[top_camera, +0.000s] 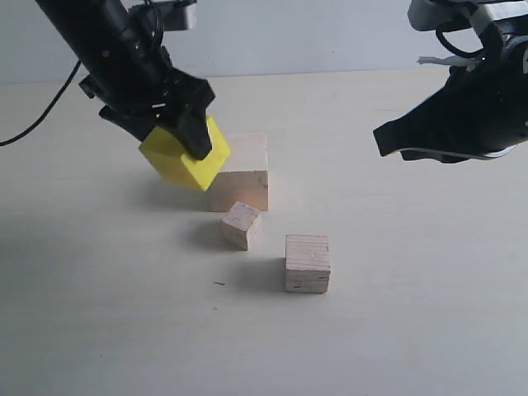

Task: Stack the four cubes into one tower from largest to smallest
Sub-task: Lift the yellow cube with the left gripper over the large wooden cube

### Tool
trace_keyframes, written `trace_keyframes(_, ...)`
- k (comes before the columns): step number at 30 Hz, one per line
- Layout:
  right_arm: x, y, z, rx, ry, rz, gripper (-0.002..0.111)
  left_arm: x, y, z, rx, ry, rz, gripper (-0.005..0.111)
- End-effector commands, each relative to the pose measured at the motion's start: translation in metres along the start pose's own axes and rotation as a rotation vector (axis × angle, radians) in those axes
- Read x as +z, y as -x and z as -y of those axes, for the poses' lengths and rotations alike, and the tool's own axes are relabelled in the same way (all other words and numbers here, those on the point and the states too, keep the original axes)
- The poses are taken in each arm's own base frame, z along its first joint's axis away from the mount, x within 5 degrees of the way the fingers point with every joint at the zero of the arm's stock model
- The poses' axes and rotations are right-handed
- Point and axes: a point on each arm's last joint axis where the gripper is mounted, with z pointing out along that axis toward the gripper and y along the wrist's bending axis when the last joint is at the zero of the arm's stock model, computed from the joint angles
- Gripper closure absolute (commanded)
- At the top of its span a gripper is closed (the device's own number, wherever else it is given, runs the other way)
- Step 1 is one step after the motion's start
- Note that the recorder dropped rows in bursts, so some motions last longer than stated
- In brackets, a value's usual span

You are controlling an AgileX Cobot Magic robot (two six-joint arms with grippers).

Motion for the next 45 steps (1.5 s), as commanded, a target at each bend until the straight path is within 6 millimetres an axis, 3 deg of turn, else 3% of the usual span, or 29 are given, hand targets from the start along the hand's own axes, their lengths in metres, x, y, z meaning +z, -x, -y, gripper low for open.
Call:
trace_keyframes(1, 0.0, 0.002, -0.001, -0.006, 0.0, 0.006, 0.108, -0.026, 0.013, 0.014, -0.149, 0.034, 0.095, 0.107)
trace_keyframes(6, 0.0, 0.002, -0.001, 0.002, 0.004, 0.008, 0.108, -0.039, 0.024, 0.036, -0.244, 0.119, 0.173, 0.107)
trace_keyframes(13, 0.0, 0.002, -0.002, 0.022, 0.019, 0.008, 0.108, 0.003, 0.037, 0.029, -0.37, 0.136, 0.092, 0.107)
trace_keyframes(23, 0.0, 0.002, -0.003, 0.036, 0.031, 0.006, 0.108, 0.003, 0.062, 0.034, -0.383, 0.115, 0.157, 0.107)
trace_keyframes(30, -0.003, 0.002, -0.001, 0.026, 0.004, 0.016, 0.108, 0.02, 0.068, 0.031, -0.401, 0.125, 0.132, 0.107)
trace_keyframes(36, -0.03, 0.006, 0.013, 0.066, -0.15, 0.157, 0.108, 0.031, 0.069, 0.027, -0.441, 0.129, 0.111, 0.107)
trace_keyframes(45, -0.065, -0.004, 0.009, 0.105, -0.111, 0.225, 0.108, 0.032, 0.072, 0.025, -0.459, 0.134, 0.119, 0.107)
